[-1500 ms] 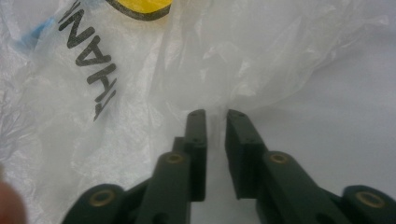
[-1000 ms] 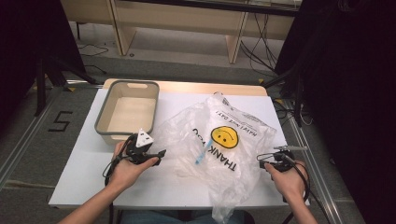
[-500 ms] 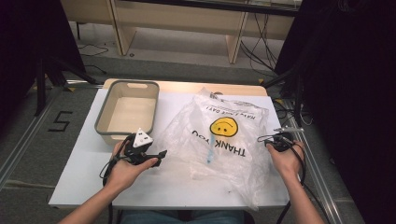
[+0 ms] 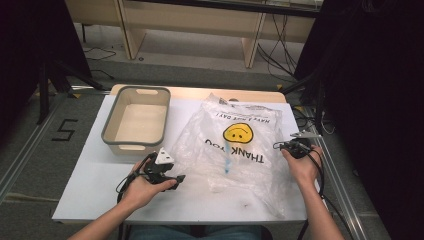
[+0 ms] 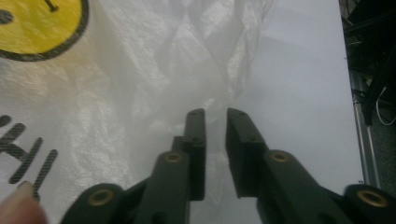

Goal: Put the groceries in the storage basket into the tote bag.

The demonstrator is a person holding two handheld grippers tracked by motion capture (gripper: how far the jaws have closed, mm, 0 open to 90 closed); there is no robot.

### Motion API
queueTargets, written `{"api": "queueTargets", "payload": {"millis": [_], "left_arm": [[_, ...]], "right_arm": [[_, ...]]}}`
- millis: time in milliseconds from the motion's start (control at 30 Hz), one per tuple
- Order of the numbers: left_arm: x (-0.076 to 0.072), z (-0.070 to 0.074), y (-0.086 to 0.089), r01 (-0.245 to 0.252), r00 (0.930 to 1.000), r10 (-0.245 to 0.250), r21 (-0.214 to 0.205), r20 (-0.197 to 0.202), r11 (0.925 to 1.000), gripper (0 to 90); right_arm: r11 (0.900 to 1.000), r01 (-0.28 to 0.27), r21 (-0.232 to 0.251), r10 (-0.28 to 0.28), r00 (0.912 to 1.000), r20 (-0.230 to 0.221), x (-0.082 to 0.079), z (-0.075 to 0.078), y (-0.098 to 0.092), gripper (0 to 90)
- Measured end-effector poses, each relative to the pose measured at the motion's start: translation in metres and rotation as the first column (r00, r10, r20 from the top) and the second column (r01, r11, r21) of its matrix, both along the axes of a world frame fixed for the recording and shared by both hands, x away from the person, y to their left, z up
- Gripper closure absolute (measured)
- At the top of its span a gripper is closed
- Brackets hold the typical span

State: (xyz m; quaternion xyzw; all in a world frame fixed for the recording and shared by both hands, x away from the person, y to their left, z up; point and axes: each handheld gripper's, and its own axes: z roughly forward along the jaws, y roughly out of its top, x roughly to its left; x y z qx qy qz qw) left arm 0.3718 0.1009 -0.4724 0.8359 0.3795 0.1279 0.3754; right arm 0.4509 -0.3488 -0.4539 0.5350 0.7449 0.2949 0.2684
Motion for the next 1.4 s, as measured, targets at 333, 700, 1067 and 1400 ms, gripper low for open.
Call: {"api": "queueTargets", "payload": {"millis": [333, 700, 1067, 1400], "left_arm": [[0.001, -0.005, 0.0, -0.001, 0.9998, 0.001, 0.011, -0.022, 0.9999, 41.5], [0.001, -0.009, 0.0, 0.013, 0.9994, -0.013, 0.023, -0.032, 0.9996, 51.8], [0.001, -0.011, -0.003, 0.023, 0.9984, -0.02, 0.059, -0.052, 0.998, 75.1], [-0.01, -0.006, -0.017, 0.084, 0.9925, -0.081, 0.03, -0.092, 0.996, 86.0]], "right_arm": [[0.9937, -0.004, 0.112, 0.001, 0.9995, 0.033, -0.034, 0.023, -0.002, 53.8], [0.9736, -0.108, 0.201, 0.132, 0.9849, -0.112, -0.083, 0.025, 0.019, 43.5], [0.9653, -0.239, 0.104, 0.26, 0.9103, -0.322, -0.097, 0.002, 0.039, 66.6], [0.9675, -0.248, -0.049, 0.228, 0.9401, -0.253, -0.079, -0.002, 0.031, 90.0]]}}
